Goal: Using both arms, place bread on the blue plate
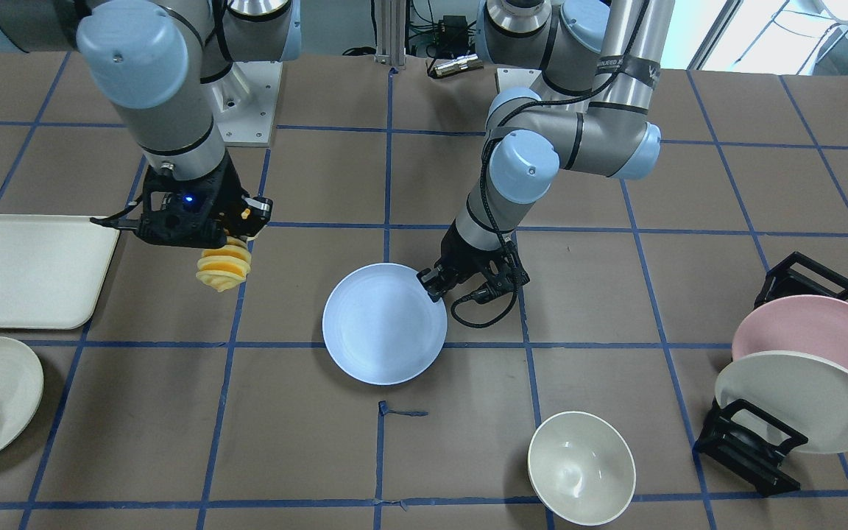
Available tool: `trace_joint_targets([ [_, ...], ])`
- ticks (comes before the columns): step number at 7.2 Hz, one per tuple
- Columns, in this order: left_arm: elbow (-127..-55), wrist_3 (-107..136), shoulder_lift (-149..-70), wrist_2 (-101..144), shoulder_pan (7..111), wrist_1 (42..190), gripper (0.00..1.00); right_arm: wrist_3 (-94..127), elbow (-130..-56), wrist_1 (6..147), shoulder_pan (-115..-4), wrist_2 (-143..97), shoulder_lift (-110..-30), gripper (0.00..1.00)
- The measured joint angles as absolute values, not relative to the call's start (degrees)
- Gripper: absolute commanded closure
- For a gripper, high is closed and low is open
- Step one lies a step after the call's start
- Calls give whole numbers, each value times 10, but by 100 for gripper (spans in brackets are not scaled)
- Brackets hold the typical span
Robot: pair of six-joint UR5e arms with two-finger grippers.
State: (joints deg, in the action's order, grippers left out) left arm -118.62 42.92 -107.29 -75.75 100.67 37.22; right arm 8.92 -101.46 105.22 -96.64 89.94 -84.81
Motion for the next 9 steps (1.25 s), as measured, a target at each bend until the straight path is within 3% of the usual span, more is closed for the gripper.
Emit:
trace_joint_targets([
  [4,-1150,393,-1068,-807,999,410,0,168,-1013,1170,-1054,833,-754,100],
  [8,-945,249,-980,-873,982,822,0,228,-1013,1233,-1092,819,-682,100],
  [9,-905,198,-956,-878,970,909,0,232,-1013,1247,-1103,818,-666,87],
])
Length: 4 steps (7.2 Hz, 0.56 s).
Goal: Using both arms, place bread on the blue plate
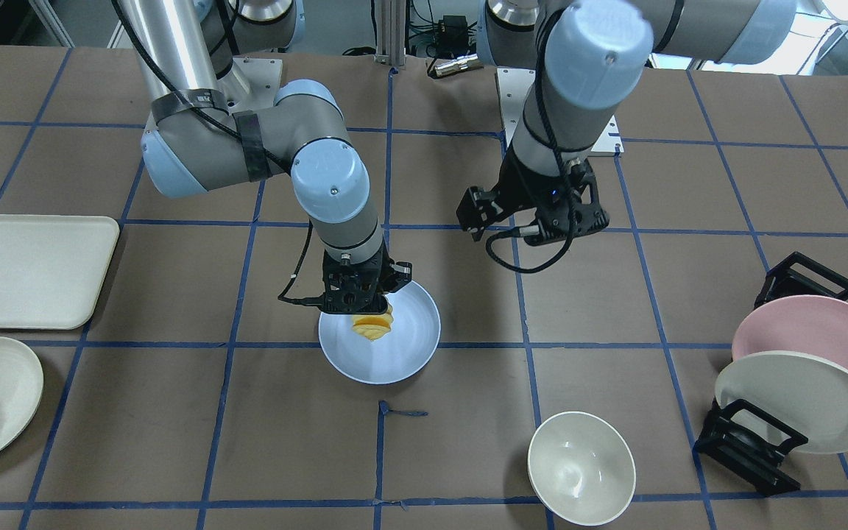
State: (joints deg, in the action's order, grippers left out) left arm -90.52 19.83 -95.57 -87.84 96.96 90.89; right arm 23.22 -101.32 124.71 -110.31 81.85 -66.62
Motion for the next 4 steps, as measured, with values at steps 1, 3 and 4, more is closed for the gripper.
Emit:
trace_joint_targets([
  [1,-886,146,-937,-884,956,953,0,234,-1014,1257,-1109,818,-655,11],
  [3,-876,58,-926,-888,923,944,0,233,-1015,1270,-1112,820,-645,0],
  [4,-877,40,-926,-886,914,925,0,234,-1014,1278,-1112,822,-645,0],
])
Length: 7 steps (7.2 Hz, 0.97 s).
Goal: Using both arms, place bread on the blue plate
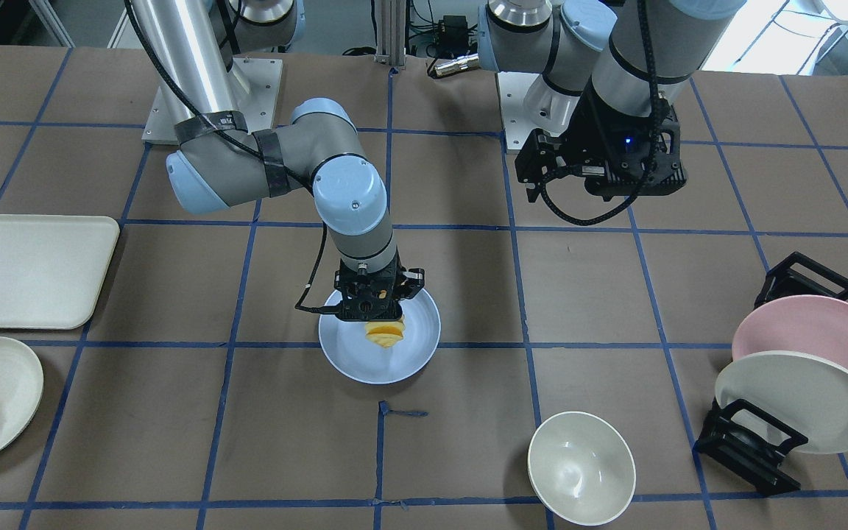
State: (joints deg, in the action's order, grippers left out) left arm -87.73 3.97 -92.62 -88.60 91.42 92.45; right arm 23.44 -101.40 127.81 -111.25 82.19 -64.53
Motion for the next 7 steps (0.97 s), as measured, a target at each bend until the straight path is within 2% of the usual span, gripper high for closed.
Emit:
trace_joint_targets([
  [4,-881,10,-930,-893,905,893,0,225,-1011,1273,-1103,851,-663,0],
  [7,-882,8,-929,-892,904,892,0,177,-1008,1132,-1042,892,-769,0],
])
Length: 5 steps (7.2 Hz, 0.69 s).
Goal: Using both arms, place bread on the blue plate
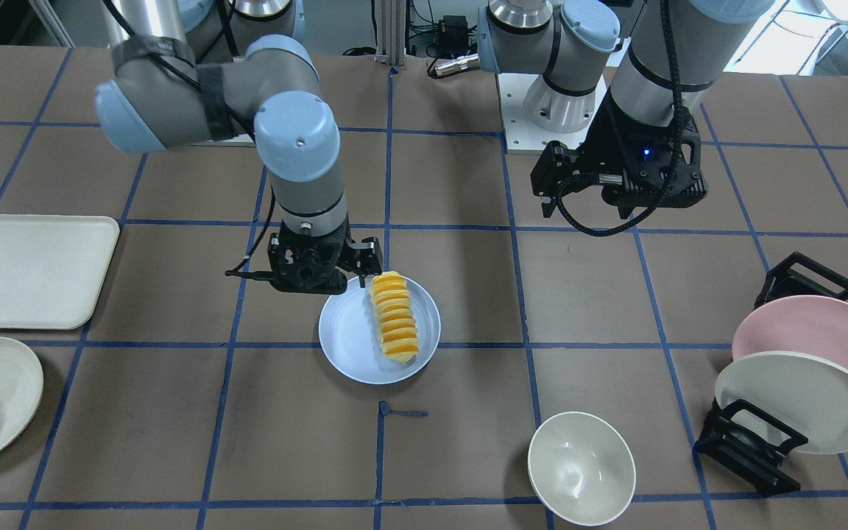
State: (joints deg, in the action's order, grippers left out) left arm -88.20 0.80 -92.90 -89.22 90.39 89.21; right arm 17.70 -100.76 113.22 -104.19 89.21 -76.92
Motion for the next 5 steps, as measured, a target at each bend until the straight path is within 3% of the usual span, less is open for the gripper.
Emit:
trace_joint_targets([
  [3,-882,8,-927,-893,904,892,0,62,-993,982,-929,895,-881,0],
  [5,-882,8,-926,-893,904,892,0,50,-967,923,-897,894,-906,0],
])
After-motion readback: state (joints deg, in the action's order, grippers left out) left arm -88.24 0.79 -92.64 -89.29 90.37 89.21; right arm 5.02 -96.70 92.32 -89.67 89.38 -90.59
